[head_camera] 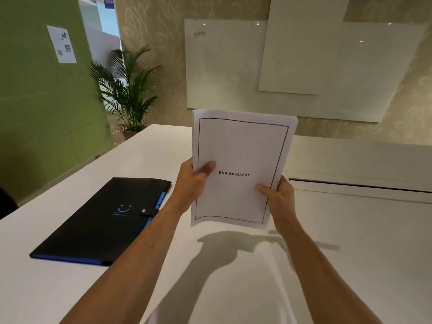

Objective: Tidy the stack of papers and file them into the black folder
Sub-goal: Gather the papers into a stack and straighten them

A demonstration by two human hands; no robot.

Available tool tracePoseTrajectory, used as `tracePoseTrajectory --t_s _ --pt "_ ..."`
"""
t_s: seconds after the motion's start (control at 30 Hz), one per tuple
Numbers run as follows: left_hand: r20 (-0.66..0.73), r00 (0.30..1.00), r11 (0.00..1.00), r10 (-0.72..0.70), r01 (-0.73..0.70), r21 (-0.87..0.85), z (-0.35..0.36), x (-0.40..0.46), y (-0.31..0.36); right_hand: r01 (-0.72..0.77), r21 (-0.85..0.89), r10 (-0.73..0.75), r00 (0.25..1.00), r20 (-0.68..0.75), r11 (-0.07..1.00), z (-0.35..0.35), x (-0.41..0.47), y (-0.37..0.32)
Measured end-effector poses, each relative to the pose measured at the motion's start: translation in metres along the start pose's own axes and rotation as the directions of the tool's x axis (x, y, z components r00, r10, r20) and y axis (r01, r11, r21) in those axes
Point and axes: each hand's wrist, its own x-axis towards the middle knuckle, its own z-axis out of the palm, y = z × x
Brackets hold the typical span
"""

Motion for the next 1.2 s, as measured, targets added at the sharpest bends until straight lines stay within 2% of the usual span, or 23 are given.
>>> tracePoseTrajectory --t_s 0.13,0.27,0.37,0.6,0.87,1.2 --pt "-0.014 1.0 1.0 0.0 -0.001 -0.012 -0.002 0.0 0.004 0.101 -0.055 -0.1 0.995 0.016 0.993 0.0 0.008 -0.018" --pt "0.016 1.0 0.999 -0.01 0.01 -0.035 -0.007 0.0 0.005 0.126 -0.077 -0.124 0.992 0.027 0.989 0.001 0.004 -0.018" --pt "0.038 0.999 0.998 -0.035 0.037 -0.046 -0.01 -0.01 -0.009 0.105 -0.112 -0.102 0.994 0.033 0.988 0.0 -0.006 -0.005" --pt "-0.042 0.992 0.992 -0.12 0.118 -0.051 -0.012 -0.032 -0.043 0.044 -0.099 -0.042 0.999 0.016 0.994 0.003 -0.013 0.016" --pt "-0.077 0.995 0.998 -0.057 0.054 -0.038 -0.008 -0.034 -0.04 0.062 -0.059 -0.065 0.997 -0.049 0.996 0.004 -0.011 0.02" --pt "-0.048 0.995 0.996 -0.083 0.082 -0.015 -0.008 -0.029 -0.042 0.091 -0.093 -0.093 0.996 -0.016 0.992 0.009 -0.012 0.018"
